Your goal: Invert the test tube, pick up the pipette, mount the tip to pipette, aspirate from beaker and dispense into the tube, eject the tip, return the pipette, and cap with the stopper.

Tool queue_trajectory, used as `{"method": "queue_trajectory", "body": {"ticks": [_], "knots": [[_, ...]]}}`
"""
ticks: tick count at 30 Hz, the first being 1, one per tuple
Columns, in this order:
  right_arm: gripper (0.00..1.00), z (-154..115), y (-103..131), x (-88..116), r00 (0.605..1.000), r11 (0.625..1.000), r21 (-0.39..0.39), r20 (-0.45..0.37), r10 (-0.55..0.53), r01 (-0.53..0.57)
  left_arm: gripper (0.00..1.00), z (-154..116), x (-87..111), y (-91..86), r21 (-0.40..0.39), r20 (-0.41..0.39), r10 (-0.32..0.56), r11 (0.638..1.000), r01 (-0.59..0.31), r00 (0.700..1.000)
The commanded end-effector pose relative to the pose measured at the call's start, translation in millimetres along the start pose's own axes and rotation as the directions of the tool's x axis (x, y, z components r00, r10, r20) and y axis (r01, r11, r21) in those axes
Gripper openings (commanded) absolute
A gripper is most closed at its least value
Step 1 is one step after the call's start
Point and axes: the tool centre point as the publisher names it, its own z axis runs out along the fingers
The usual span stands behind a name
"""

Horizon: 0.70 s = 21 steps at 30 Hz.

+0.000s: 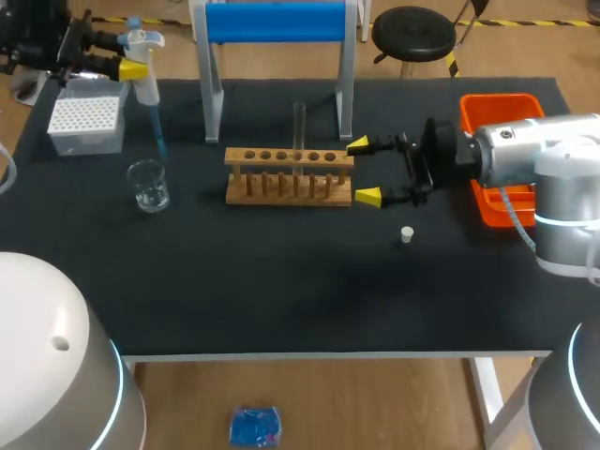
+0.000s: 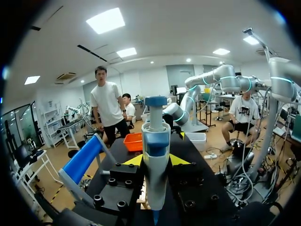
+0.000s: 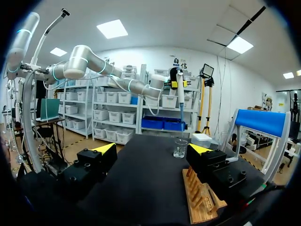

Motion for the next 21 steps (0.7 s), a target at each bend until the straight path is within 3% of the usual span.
{"method": "queue_trajectory", "body": {"ticks": [1, 9, 21], "knots": [[1.0, 0, 1, 1, 1.0, 1.0, 0.002, 0.003, 0.0, 0.0, 0.0, -11, 3.5, 7.2, 0.003, 0.002, -0.003, 1.0, 0.003, 1.0], [1.0, 0, 1, 1, 1.0, 1.0, 0.002, 0.003, 0.0, 0.0, 0.0, -20, 8.5, 19.7, 0.007, 0.014, -0.02, 1.0, 0.02, 1.0], [1.0, 0, 1, 1, 1.0, 1.0, 0.002, 0.003, 0.0, 0.0, 0.0, -23, 8.8, 23.1, 0.003, 0.018, -0.028, 1.0, 0.028, 0.999]]}}
